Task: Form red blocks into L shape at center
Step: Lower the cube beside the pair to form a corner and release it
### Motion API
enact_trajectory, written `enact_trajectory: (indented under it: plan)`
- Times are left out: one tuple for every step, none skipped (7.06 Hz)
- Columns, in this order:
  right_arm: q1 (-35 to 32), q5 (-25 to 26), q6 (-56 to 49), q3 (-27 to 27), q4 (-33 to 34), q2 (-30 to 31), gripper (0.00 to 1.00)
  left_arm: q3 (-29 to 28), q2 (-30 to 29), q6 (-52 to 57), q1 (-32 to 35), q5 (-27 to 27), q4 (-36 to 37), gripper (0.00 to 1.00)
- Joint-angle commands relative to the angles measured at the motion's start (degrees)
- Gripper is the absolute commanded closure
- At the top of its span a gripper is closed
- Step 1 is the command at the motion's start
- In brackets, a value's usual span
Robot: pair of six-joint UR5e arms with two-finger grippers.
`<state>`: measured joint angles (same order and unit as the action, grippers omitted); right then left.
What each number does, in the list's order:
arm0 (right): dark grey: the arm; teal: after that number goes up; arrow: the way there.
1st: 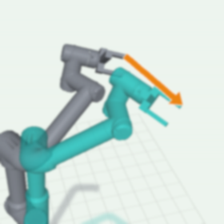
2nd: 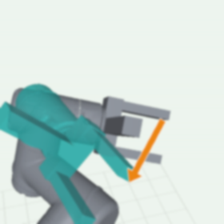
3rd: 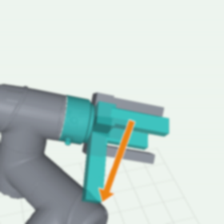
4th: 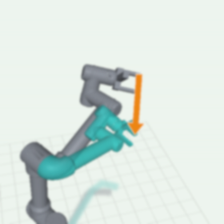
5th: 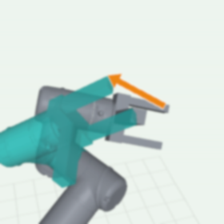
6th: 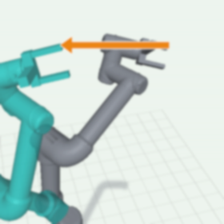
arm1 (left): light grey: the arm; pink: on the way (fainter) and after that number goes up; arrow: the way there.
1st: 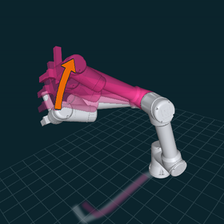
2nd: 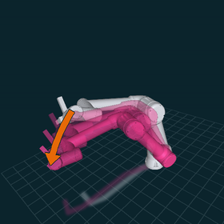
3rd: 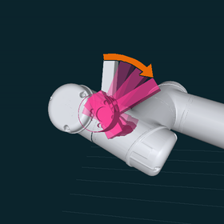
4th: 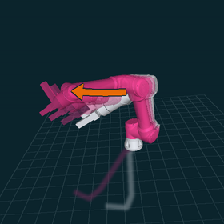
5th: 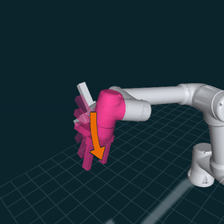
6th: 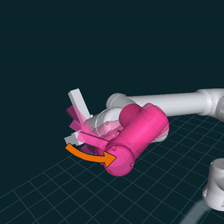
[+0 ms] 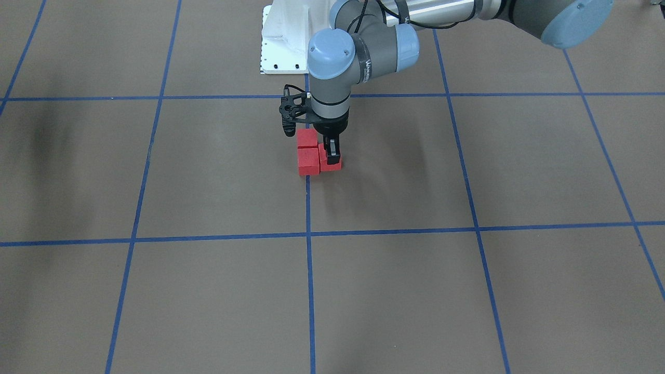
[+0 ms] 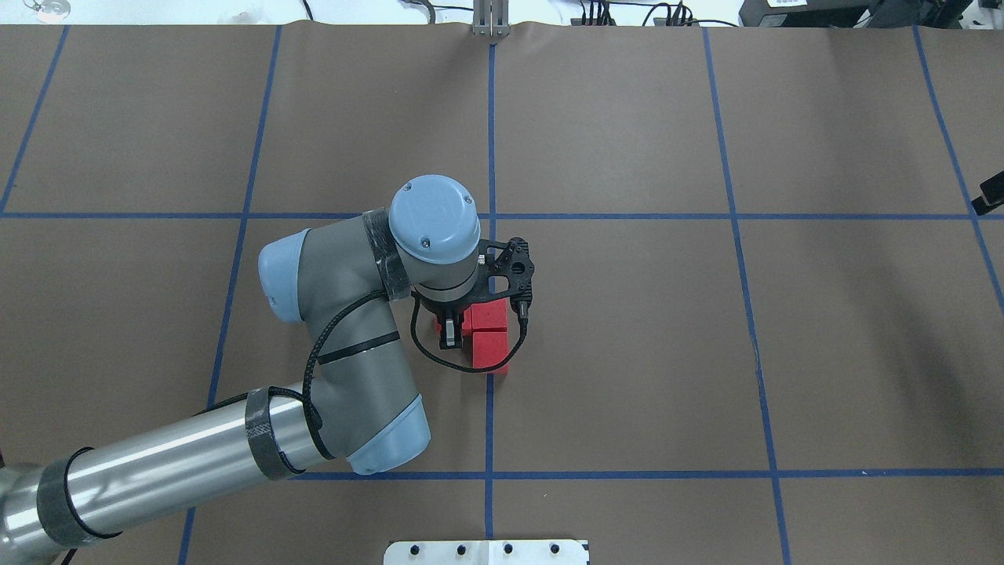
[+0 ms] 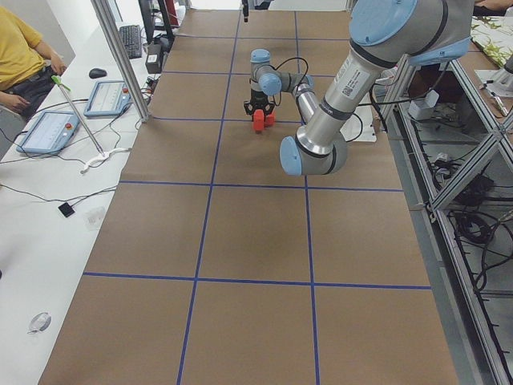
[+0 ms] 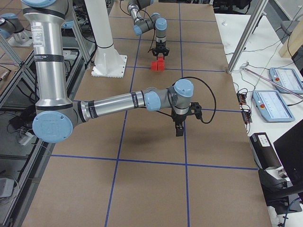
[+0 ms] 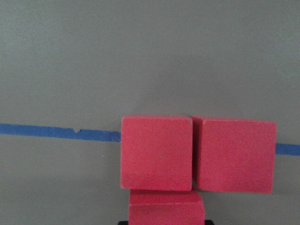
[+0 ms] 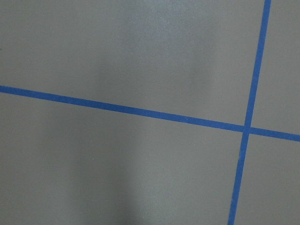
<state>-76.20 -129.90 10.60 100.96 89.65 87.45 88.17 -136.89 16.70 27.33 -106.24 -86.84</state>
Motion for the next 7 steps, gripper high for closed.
enact_trajectory:
  plan:
    - [0.00, 0.00, -0.06, -0.06, 0.00, 0.00, 0.01, -0.72, -0.57, 0.00, 0.00, 0.15, 0.00, 0.70]
    - [0.00, 0.00, -0.06, -0.06, 0.00, 0.00, 0.01, -0.72, -0.48, 0.09, 0.00, 0.24, 0.00, 0.63]
    - [0.00, 0.00, -0.06, -0.06, 0.00, 0.00, 0.00, -0.72, -0.48, 0.09, 0.00, 0.24, 0.00, 0.61]
    - [0.00, 0.00, -0.06, 0.02, 0.00, -0.09, 0.00, -0.72, -0.31, 0.09, 0.00, 0.24, 0.00, 0.60]
    - [0.00, 0.00, -0.06, -0.06, 0.00, -0.09, 0.01, -0.63, -0.30, 0.17, 0.00, 0.33, 0.09, 0.61]
    - [0.00, 0.00, -0.06, 0.02, 0.00, -0.09, 0.00, -0.63, -0.30, 0.17, -0.09, 0.24, 0.09, 0.61]
    - [0.00, 0.00, -0.06, -0.06, 0.00, -0.09, 0.00, -0.63, -0.30, 0.17, -0.17, 0.24, 0.09, 0.61]
